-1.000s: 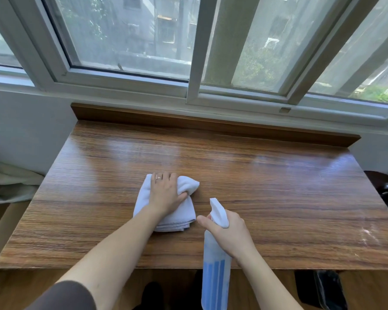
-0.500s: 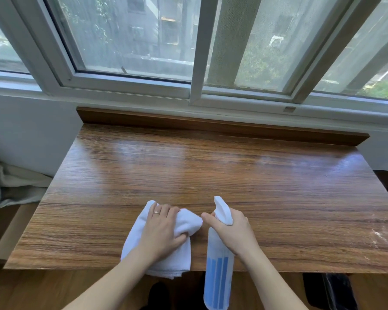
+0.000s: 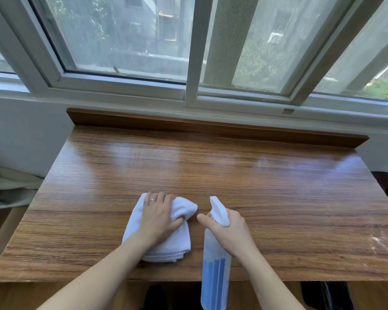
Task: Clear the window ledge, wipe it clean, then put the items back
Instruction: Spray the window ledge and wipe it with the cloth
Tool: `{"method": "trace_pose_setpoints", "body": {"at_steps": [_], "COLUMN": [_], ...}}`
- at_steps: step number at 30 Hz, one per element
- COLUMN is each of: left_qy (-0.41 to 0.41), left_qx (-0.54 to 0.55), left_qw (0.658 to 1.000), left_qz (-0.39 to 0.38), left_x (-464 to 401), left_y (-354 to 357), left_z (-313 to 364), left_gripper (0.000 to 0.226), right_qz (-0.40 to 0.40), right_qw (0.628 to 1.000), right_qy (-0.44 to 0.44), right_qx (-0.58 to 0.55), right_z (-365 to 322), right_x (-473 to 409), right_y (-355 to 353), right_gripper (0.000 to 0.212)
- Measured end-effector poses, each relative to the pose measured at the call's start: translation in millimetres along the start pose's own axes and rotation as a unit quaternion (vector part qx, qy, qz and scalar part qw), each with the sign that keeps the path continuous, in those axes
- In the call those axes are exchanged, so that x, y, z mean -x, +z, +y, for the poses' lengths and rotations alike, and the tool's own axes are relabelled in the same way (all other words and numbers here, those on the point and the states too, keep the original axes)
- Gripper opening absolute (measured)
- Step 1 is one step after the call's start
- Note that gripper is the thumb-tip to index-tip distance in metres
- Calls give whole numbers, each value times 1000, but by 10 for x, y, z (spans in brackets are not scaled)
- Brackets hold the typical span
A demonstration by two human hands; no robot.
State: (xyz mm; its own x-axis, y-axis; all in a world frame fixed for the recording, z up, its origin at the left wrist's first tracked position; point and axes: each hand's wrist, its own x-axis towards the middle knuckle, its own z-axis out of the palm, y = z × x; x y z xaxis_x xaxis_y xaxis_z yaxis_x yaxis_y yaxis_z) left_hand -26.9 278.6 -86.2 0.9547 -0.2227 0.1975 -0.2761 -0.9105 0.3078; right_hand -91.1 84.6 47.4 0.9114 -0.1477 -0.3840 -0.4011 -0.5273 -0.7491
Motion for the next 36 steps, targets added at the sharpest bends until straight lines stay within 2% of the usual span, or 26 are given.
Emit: {"method": "trace_pose_setpoints", "body": {"at_steps": [7,12,25,36], "left_qy": [-27,-33,-20,-41], "left_qx": [-30,-46,25,-4], "left_qw": [998,995,999,999], "left_qz": [-53,-84,-25,13], "left_x": [-708,-834,-124,-497], "left_y": [39,66,67,145], "left_z": [-77,-110,-15,-42], "left_gripper": [62,68,60,56], "right_qz": [-33,-49,-54,-60], "right_qw": [999,999,997,997], "right_qy": [6,-9,-50,-42], "right_qx": [-10,-10,-2,19], "right_z": [-45,-140,-306,-396], "right_x": [-162,-308,-651,-939], "right_y": [-111,-228,-355,-443], "right_gripper": [42,38,36,36]}}
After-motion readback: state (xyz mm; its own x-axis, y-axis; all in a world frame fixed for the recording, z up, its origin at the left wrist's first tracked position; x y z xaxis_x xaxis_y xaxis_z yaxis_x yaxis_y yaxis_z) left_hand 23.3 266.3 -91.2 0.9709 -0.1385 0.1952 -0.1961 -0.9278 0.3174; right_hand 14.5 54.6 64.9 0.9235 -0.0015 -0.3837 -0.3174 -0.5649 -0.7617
